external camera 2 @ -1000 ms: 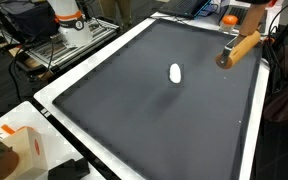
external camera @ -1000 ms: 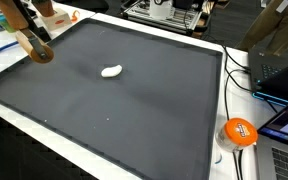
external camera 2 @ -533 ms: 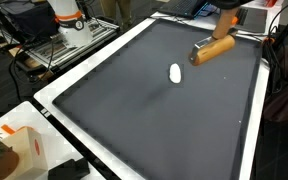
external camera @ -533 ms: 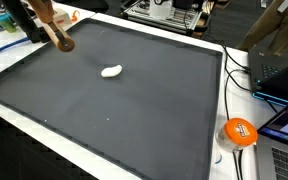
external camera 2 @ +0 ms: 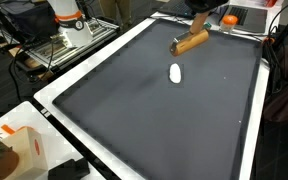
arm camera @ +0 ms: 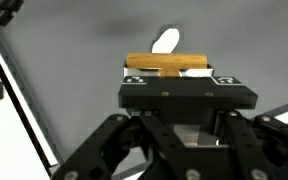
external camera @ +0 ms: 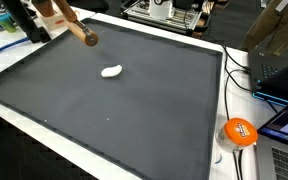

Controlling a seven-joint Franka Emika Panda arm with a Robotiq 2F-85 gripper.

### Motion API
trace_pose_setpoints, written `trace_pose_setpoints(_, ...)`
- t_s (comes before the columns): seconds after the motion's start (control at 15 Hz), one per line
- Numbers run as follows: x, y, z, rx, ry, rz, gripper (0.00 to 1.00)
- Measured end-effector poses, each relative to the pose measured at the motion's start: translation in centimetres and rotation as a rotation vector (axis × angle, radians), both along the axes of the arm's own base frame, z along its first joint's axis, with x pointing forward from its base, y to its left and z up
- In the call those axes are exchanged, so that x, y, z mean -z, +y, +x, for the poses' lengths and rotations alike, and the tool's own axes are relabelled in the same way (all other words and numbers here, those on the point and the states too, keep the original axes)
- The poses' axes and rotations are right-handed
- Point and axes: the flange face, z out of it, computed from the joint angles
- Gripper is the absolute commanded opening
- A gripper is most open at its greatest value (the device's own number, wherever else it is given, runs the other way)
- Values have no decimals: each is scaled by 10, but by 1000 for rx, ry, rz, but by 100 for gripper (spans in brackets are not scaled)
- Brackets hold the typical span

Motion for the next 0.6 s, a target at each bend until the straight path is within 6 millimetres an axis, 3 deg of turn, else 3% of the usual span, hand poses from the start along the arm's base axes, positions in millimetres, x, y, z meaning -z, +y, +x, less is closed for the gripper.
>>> trace_pose_setpoints(0.2,-1,0,0,-4,-1,2,47)
trace_pose_setpoints(0.27,-1,0,-1,-5,-1,3,22)
trace_pose_setpoints(0.6,3,-12,7,123,-35,-37,22)
